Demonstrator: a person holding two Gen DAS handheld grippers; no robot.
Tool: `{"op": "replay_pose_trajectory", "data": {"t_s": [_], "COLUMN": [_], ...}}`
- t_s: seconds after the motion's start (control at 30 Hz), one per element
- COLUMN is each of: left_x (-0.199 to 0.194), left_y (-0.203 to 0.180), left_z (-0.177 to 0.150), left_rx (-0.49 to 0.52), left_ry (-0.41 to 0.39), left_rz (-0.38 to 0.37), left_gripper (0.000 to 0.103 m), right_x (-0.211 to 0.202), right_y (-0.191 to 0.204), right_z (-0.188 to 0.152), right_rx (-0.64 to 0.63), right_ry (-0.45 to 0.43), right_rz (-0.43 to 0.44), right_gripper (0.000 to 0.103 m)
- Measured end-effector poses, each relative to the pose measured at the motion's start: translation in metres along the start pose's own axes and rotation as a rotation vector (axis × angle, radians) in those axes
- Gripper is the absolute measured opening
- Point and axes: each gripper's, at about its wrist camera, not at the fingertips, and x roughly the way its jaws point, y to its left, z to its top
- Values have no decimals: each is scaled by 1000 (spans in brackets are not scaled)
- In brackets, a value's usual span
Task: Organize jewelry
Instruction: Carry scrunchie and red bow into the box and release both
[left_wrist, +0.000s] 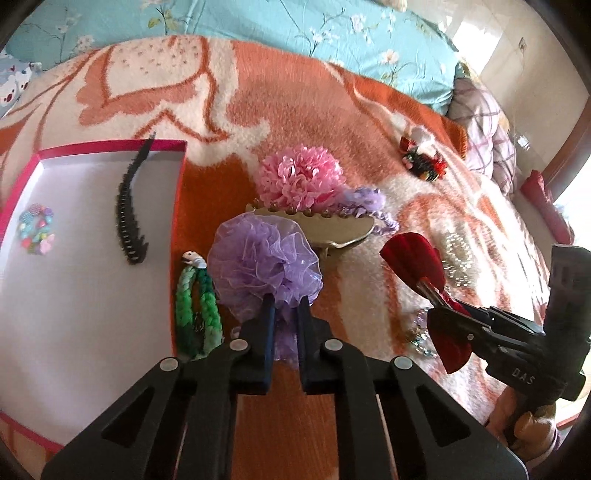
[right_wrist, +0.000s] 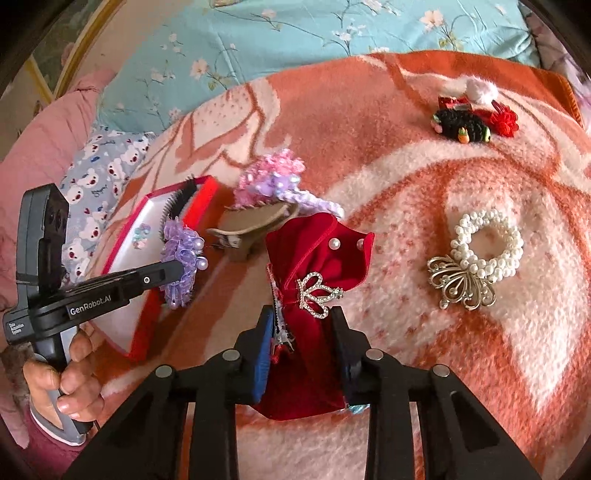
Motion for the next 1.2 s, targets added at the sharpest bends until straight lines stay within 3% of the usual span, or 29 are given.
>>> {"op": "replay_pose_trajectory", "data": {"t_s": [0.6,1.2], "left_x": [-64,-81], "left_y": [59,128], "left_z": [-20,-25], "left_rx": [-125,-245], "left_ry": [-110,-142], "left_rz": [60,133], "left_gripper": [8,8], "right_x": [14,73], "right_y": [69,158], "right_z": [11,39], "right_rx": [-106,-211], "right_ry": [5,47], "right_rz": [108,247], "right_gripper": [29,29]}}
